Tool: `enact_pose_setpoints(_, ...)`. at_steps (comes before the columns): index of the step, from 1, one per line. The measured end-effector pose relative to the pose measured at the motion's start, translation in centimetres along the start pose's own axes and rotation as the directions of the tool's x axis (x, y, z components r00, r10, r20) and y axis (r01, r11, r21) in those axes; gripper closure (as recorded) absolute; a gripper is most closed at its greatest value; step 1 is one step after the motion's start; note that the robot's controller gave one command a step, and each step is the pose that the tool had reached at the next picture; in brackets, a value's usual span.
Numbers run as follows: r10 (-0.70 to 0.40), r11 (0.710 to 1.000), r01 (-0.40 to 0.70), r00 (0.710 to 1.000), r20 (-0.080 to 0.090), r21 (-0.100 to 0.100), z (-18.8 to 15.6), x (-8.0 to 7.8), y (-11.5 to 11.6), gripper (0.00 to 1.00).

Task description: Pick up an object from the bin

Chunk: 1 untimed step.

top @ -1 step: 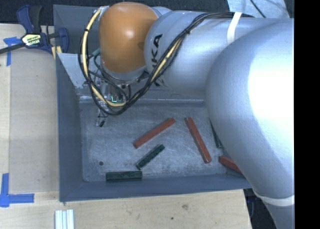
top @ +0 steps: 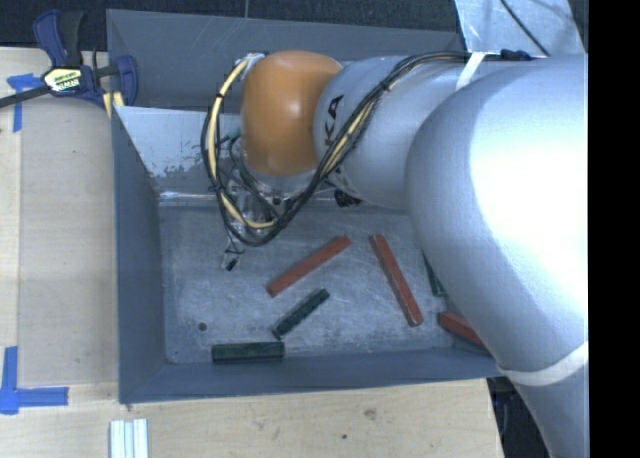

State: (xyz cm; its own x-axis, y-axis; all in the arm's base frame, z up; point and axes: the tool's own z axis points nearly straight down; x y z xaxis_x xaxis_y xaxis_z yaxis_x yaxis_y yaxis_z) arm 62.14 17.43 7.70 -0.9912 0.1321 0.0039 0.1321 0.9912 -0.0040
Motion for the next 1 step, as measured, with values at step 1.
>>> enact_pose_setpoints(1, -0.166, 0.986, 0.166, 0.986, 0.005, 0.0, 0.76, 2.04, -11.31, 0.0)
